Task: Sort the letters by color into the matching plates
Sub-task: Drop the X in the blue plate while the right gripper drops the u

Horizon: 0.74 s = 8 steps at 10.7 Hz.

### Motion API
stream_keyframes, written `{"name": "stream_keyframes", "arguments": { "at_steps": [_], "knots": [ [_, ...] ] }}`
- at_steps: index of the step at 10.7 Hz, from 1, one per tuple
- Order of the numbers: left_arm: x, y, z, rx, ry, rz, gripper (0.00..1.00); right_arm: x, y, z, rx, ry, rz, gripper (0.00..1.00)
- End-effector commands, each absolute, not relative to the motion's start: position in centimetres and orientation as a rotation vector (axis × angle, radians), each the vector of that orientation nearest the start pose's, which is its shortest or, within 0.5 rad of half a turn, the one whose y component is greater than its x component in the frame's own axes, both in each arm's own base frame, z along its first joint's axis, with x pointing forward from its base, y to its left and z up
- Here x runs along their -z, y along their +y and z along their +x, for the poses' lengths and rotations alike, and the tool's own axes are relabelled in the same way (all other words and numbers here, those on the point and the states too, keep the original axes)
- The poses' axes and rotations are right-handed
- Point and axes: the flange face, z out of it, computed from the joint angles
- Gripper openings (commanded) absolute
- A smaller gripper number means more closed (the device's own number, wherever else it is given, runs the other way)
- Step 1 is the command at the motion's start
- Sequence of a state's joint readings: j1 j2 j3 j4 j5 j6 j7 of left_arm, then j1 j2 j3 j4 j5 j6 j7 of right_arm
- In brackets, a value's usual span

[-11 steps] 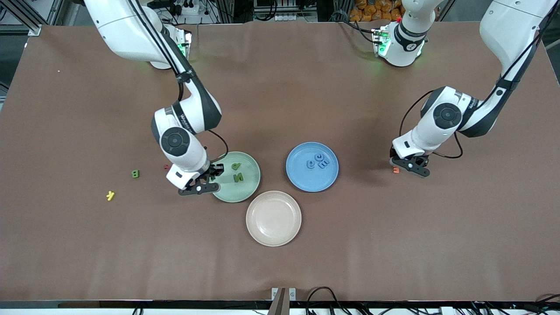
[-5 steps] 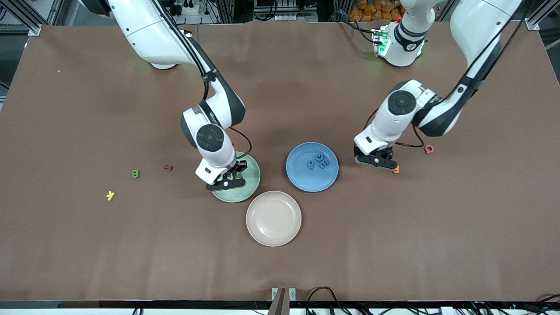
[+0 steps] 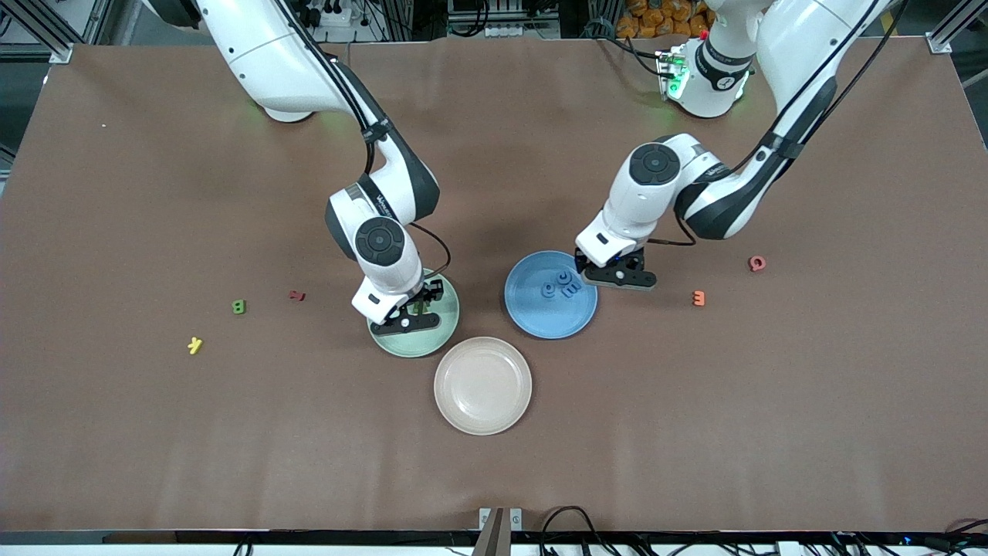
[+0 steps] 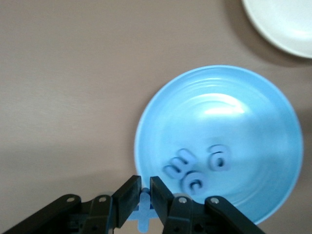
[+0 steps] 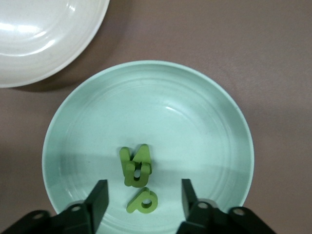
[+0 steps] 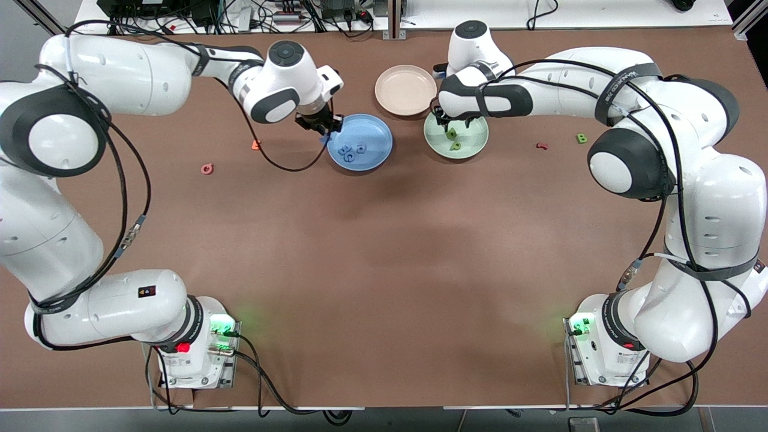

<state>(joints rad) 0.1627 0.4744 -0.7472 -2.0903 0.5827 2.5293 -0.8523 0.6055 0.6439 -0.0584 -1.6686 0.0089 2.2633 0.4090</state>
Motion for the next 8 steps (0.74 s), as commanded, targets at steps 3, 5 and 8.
{"name": "stream_keyframes", "arguments": {
  "at_steps": [3, 5, 8],
  "knots": [
    [-25.5, -37.9, 51.9, 0.210, -0.017, -3.276, 0.00, -23.4, 31.6, 60.4, -0.033, -0.126, -3.203, 1.00],
    [-25.5, -39.8, 53.1, 0.233, -0.103, -3.297, 0.00, -23.7, 28.4, 62.0, -0.018, -0.143, -3.220, 1.00],
    [-25.0, -42.5, 53.3, 0.270, -0.145, -3.287, 0.00, -24.3, 20.9, 65.0, -0.019, -0.133, -3.215, 1.00]
  ]
}}
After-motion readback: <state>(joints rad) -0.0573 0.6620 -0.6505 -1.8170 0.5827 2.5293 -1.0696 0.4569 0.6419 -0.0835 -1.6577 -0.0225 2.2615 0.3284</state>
